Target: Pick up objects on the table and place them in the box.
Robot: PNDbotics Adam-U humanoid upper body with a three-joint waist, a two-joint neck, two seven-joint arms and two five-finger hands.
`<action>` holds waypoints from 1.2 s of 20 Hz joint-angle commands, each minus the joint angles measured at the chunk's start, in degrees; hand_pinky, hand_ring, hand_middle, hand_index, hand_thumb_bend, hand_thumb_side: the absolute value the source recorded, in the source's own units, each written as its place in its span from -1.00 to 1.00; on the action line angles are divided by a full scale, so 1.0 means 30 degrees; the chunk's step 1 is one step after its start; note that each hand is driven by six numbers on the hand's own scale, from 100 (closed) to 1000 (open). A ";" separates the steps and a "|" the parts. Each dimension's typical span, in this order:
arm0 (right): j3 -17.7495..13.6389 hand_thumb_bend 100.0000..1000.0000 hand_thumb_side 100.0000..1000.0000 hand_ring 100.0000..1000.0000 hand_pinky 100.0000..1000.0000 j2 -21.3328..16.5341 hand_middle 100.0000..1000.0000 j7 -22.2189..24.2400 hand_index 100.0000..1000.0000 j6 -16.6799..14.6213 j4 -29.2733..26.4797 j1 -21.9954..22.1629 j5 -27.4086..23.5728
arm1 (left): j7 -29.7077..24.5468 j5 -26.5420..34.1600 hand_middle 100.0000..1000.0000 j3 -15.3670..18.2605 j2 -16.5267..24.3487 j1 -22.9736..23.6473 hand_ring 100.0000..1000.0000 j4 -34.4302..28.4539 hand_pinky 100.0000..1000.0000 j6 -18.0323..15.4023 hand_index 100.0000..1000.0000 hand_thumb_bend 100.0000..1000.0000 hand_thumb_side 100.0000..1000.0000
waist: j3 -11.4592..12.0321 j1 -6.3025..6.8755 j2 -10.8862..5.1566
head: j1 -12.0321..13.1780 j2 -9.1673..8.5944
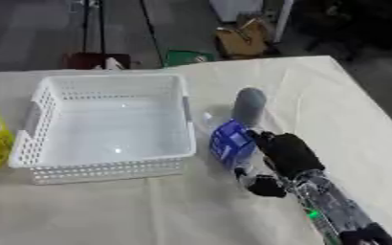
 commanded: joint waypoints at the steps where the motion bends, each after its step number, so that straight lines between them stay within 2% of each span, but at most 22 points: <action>1: -0.0049 -0.73 0.59 0.06 0.44 -0.0519 -0.29 -0.0181 0.88 0.0146 -0.0787 -0.0112 -0.0378 | -0.0082 0.0070 0.96 0.0198 0.0300 -0.0178 0.99 -0.0295 0.90 0.0008 0.92 -1.00 0.35 | -0.0020 0.0067 -0.0257 | -0.0027 -0.0164; 15: -0.0350 -0.79 0.57 -0.06 0.40 -0.1149 -0.47 -0.0626 0.84 0.0626 -0.2316 -0.0517 -0.1209 | -0.0120 0.0083 0.96 0.0216 0.0347 -0.0171 0.99 -0.0295 0.91 0.0058 0.92 -1.00 0.35 | -0.0085 0.0042 -0.0334 | -0.0011 -0.0167; 24: -0.0527 -0.77 0.65 -0.10 0.40 -0.1730 -0.53 -0.0902 0.83 0.0852 -0.3560 -0.1150 -0.1820 | -0.0151 0.0085 0.96 0.0219 0.0373 -0.0159 0.99 -0.0295 0.91 0.0067 0.92 -1.00 0.35 | -0.0111 -0.0009 -0.0390 | 0.0045 -0.0127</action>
